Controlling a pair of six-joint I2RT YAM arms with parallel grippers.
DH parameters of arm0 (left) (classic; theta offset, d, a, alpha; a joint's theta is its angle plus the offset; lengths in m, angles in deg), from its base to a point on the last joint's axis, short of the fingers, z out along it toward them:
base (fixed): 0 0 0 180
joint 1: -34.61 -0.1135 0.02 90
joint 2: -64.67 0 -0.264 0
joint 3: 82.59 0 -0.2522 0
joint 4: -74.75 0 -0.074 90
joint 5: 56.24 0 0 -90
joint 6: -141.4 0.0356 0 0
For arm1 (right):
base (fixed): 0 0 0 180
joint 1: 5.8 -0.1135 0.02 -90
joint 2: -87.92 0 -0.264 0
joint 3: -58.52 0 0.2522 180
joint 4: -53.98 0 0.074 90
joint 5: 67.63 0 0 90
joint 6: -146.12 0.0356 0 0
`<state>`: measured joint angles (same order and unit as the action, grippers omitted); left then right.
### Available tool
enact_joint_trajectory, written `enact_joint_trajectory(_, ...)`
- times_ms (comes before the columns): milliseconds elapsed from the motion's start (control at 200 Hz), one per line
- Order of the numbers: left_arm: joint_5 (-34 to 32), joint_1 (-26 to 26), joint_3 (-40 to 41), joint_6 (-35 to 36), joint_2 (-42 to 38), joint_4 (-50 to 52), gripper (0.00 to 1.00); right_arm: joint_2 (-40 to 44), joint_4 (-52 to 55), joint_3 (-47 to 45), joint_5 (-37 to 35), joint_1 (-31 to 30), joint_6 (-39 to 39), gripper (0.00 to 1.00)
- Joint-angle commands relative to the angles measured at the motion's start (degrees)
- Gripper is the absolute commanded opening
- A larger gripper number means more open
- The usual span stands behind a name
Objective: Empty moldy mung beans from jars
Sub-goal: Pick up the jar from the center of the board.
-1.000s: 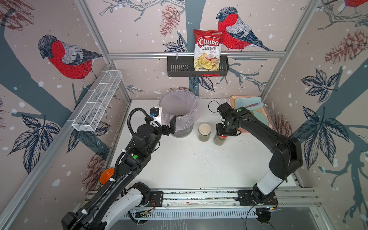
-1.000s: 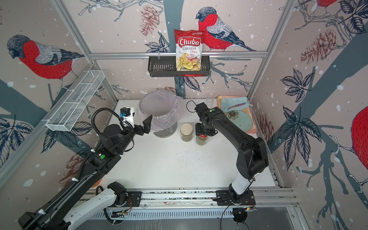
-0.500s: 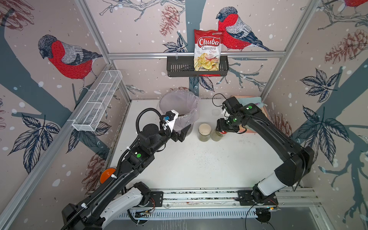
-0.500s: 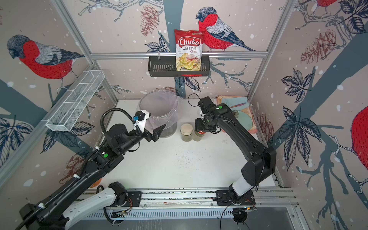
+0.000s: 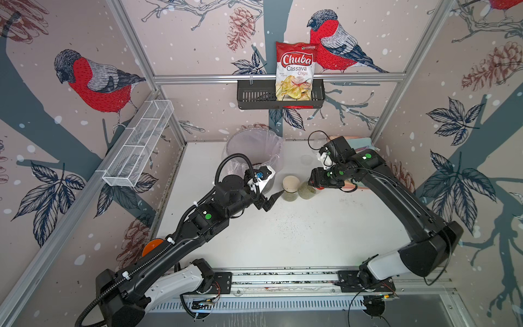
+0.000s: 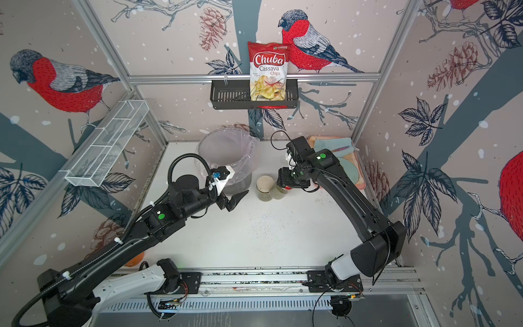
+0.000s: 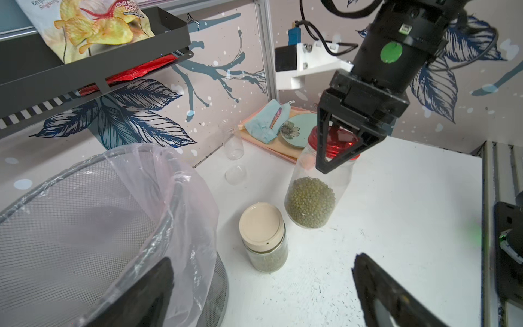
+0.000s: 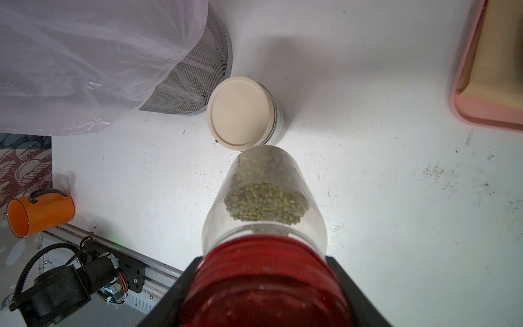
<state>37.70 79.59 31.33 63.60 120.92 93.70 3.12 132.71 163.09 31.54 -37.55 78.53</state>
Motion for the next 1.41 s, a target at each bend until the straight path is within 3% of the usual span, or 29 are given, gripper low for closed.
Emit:
enact_joint_trajectory(0, -4.78, 1.04, -0.56, 2.29, -0.32, 1.24, 0.97, 0.69, -0.90, -0.50, 0.94, 0.02, -0.69, 0.52)
enact_joint_trajectory(230, -0.55, 1.71, 0.52, 2.37, -0.41, 0.21, 0.97, 1.21, 0.28, 0.83, 0.92, -0.15, -0.16, 0.50)
enact_joint_trajectory(470, -3.91, 5.48, 0.88, 4.70, 1.60, -0.20, 0.97, 3.93, 0.38, 1.54, 3.19, -0.99, 1.02, 0.50)
enact_joint_trajectory(665, -2.19, 7.30, 1.66, 5.52, 2.26, -0.50, 0.97, 4.83, 0.72, 2.83, 5.54, -2.24, 1.67, 0.49)
enact_joint_trajectory(981, -0.08, 7.98, 5.28, 6.59, 1.23, -4.13, 0.94, 3.77, 1.72, 5.21, 6.77, -4.68, 0.65, 0.48)
enact_joint_trajectory(1401, 2.13, 8.07, 6.44, 6.95, 2.85, -5.54, 0.97, 3.67, 0.94, 5.21, 7.59, -6.84, -0.02, 0.48)
